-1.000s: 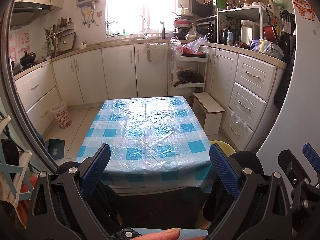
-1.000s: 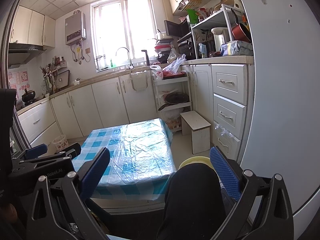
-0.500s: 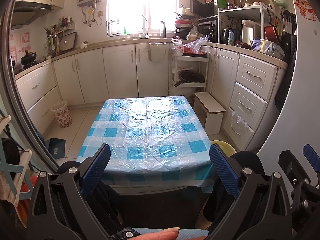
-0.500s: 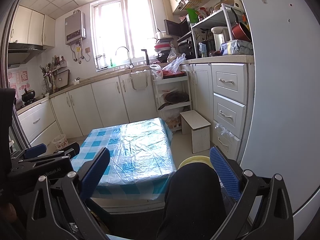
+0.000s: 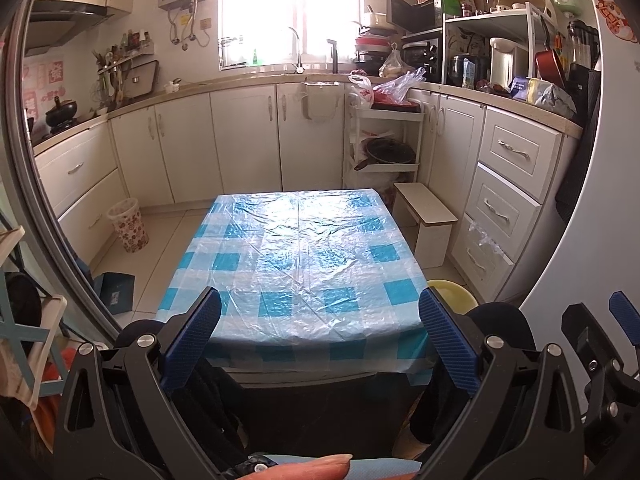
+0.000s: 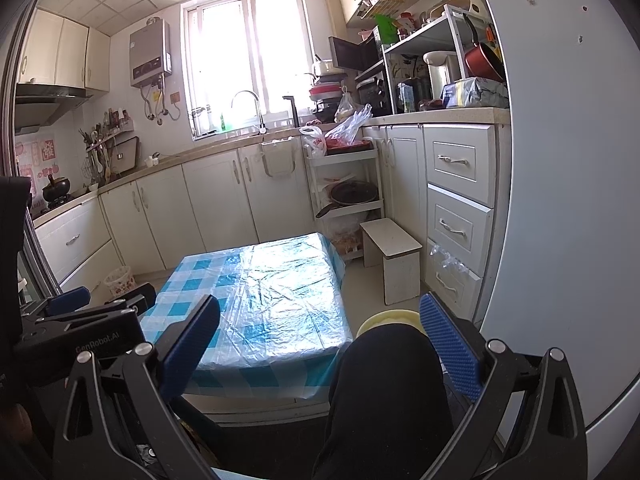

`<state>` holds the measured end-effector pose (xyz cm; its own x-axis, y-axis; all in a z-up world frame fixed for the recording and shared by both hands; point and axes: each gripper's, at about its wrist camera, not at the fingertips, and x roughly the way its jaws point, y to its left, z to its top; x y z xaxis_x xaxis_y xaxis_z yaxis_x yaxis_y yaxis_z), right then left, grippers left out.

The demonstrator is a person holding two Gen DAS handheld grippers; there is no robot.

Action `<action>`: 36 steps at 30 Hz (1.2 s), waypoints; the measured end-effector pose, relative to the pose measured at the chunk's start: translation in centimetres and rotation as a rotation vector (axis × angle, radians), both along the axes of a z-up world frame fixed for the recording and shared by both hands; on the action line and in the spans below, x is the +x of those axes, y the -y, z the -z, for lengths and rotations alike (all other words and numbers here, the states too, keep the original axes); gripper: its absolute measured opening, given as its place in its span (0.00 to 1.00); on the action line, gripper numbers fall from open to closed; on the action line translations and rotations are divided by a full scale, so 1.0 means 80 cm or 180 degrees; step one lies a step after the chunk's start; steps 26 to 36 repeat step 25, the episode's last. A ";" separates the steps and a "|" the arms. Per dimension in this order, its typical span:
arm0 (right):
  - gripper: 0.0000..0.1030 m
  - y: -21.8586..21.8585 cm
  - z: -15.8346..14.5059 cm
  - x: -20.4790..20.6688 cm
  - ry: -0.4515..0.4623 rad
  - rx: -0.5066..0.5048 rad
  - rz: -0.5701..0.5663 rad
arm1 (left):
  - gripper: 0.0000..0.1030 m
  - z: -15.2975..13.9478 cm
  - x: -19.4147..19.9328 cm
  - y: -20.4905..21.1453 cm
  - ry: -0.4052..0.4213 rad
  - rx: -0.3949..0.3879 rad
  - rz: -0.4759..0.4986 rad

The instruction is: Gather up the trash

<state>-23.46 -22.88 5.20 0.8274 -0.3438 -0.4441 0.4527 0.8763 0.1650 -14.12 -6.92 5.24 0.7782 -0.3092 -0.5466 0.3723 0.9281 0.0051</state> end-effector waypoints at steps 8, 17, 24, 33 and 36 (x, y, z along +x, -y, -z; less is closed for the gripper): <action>0.93 0.006 0.004 0.009 -0.0069 0.0035 -0.0033 | 0.92 0.008 0.007 0.005 -0.0056 0.0039 -0.0038; 0.93 0.019 0.028 0.067 -0.0321 0.0009 -0.0208 | 0.92 0.027 0.074 -0.014 -0.0177 0.0087 -0.0245; 0.93 0.042 0.074 0.207 -0.0745 0.0116 -0.0535 | 0.92 0.048 0.183 -0.032 -0.0455 0.0120 -0.0424; 0.93 0.044 0.082 0.231 -0.0804 0.0107 -0.0579 | 0.92 0.053 0.199 -0.035 -0.0480 0.0138 -0.0463; 0.93 0.044 0.082 0.231 -0.0804 0.0107 -0.0579 | 0.92 0.053 0.199 -0.035 -0.0480 0.0138 -0.0463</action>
